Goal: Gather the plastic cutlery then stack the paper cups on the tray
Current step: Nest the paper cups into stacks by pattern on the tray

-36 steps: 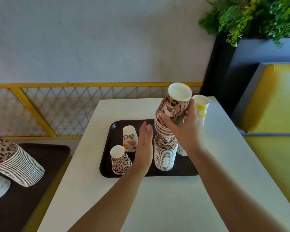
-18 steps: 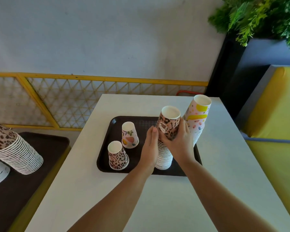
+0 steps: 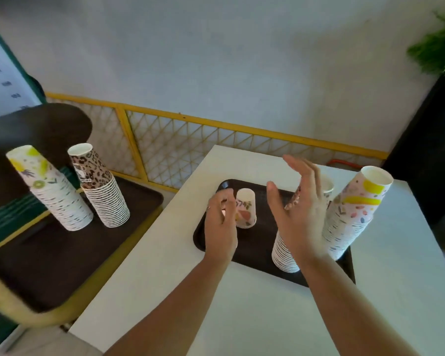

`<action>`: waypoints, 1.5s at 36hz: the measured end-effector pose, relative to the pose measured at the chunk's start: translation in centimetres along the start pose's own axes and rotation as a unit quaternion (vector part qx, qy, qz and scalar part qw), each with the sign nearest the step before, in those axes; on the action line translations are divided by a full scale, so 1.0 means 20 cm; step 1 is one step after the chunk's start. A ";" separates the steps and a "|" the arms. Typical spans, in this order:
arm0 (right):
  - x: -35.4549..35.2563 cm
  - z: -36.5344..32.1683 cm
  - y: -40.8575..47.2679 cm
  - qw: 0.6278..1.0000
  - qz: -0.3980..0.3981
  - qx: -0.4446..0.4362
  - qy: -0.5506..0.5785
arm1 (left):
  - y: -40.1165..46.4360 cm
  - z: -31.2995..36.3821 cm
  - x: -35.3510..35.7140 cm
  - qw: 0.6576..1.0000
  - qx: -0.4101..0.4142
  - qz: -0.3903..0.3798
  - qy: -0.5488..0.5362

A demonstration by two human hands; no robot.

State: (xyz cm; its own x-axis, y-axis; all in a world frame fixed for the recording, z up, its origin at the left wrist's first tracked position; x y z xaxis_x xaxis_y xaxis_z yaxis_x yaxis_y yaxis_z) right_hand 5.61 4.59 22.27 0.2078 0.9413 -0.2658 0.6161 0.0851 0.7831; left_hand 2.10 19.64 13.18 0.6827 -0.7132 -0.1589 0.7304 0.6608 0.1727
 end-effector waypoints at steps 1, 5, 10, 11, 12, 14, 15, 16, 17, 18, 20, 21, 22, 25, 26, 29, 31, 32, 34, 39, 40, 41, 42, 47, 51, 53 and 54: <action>0.05 -0.03 0.00 1.000 -0.024 -0.004 0.013 | 0.01 0.00 -0.05 1.000 0.010 0.021 0.004; 0.27 -0.11 0.00 0.992 -0.106 0.001 0.062 | 0.07 0.02 -0.26 0.996 0.032 0.085 0.000; 0.58 -0.22 -0.06 0.976 -0.201 0.006 0.085 | 0.15 0.02 -0.56 0.986 0.073 0.149 0.013; 0.64 -0.25 -0.07 0.972 -0.215 0.005 0.092 | 0.17 0.01 -0.62 0.984 0.073 0.160 0.017; 0.70 -0.28 -0.08 0.969 -0.225 0.000 0.098 | 0.19 -0.02 -0.68 0.982 0.071 0.172 0.024; 0.83 -0.34 -0.10 0.965 -0.237 -0.015 0.111 | 0.24 -0.07 -0.80 0.978 0.063 0.193 0.037; 0.89 -0.37 -0.11 0.963 -0.241 -0.022 0.116 | 0.26 -0.10 -0.87 0.977 0.060 0.202 0.041; 0.95 -0.39 -0.12 0.962 -0.244 -0.025 0.120 | 0.29 -0.13 -0.93 0.975 0.057 0.210 0.043; 1.01 -0.42 -0.13 0.962 -0.245 -0.025 0.123 | 0.32 -0.16 -0.99 0.974 0.049 0.218 0.046; 1.07 -0.45 -0.15 0.962 -0.244 -0.023 0.123 | 0.34 -0.20 -1.06 0.973 0.038 0.223 0.049; 1.20 -0.50 -0.17 0.961 -0.250 -0.020 0.120 | 0.40 -0.26 -1.19 0.971 0.025 0.233 0.057; 1.26 -0.53 -0.17 0.959 -0.256 -0.016 0.120 | 0.43 -0.28 -1.26 0.969 0.027 0.237 0.063; 1.33 -0.56 -0.18 0.957 -0.264 -0.012 0.123 | 0.46 -0.30 -1.33 0.967 0.029 0.242 0.071; 1.53 -0.65 -0.20 0.949 -0.282 -0.013 0.137 | 0.56 -0.39 -1.54 0.960 0.002 0.269 0.080; 1.60 -0.69 -0.20 0.948 -0.285 -0.014 0.140 | 0.60 -0.43 -1.62 0.957 -0.007 0.278 0.082; 1.79 -0.78 -0.21 0.944 -0.287 -0.014 0.165 | 0.74 -0.54 -1.80 0.953 -0.022 0.284 0.103; 1.92 -0.84 -0.22 0.941 -0.287 -0.014 0.178 | 0.83 -0.60 -1.90 0.951 -0.036 0.275 0.134; 1.98 -0.87 -0.22 0.941 -0.288 -0.018 0.179 | 0.87 -0.63 -1.95 0.950 -0.040 0.266 0.155; 2.11 -0.92 -0.23 0.936 -0.300 -0.024 0.182 | 0.96 -0.68 -2.01 0.952 -0.054 0.242 0.179; 2.40 -1.02 -0.26 0.922 -0.346 -0.007 0.172 | 1.14 -0.82 -2.06 0.982 -0.079 0.129 0.114; 2.45 -1.02 -0.27 0.921 -0.347 0.003 0.176 | 1.16 -0.83 -2.05 0.987 -0.076 0.101 0.094; 2.49 -1.03 -0.27 0.920 -0.349 0.015 0.179 | 1.18 -0.84 -2.04 0.991 -0.073 0.079 0.079; 2.53 -1.02 -0.27 0.918 -0.353 0.029 0.178 | 1.20 -0.86 -2.04 0.993 -0.072 0.065 0.073; 2.69 -1.02 -0.29 0.909 -0.376 0.074 0.166 | 1.22 -0.92 -2.04 0.994 -0.056 0.035 0.082; 2.70 -1.01 -0.33 0.905 -0.372 0.084 0.187 | 1.16 -0.93 -2.06 0.996 -0.034 0.061 0.059; 2.67 -1.01 -0.34 0.911 -0.359 0.076 0.186 | 1.14 -0.96 -2.07 0.996 -0.027 0.060 0.062; 2.66 -1.00 -0.35 0.914 -0.354 0.076 0.185 | 1.12 -0.98 -2.07 0.996 -0.029 0.055 0.064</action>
State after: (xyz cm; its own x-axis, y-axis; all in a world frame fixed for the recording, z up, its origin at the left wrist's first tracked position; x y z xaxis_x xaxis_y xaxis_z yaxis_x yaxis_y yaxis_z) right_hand -2.83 60.65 13.91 -0.5372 0.7163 -0.4454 0.6007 0.6956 0.3941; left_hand -9.37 68.57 4.66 0.7531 -0.6019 -0.2657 0.6479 0.7487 0.1404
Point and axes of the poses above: each hand's wrist, its own y-axis towards the middle knuckle, its own x-axis out of the palm, z = x × y, the point moved 7 cm from there along y, towards the middle knuckle, and after that the axes turned 3 degrees about y, right-handed, at the moved point
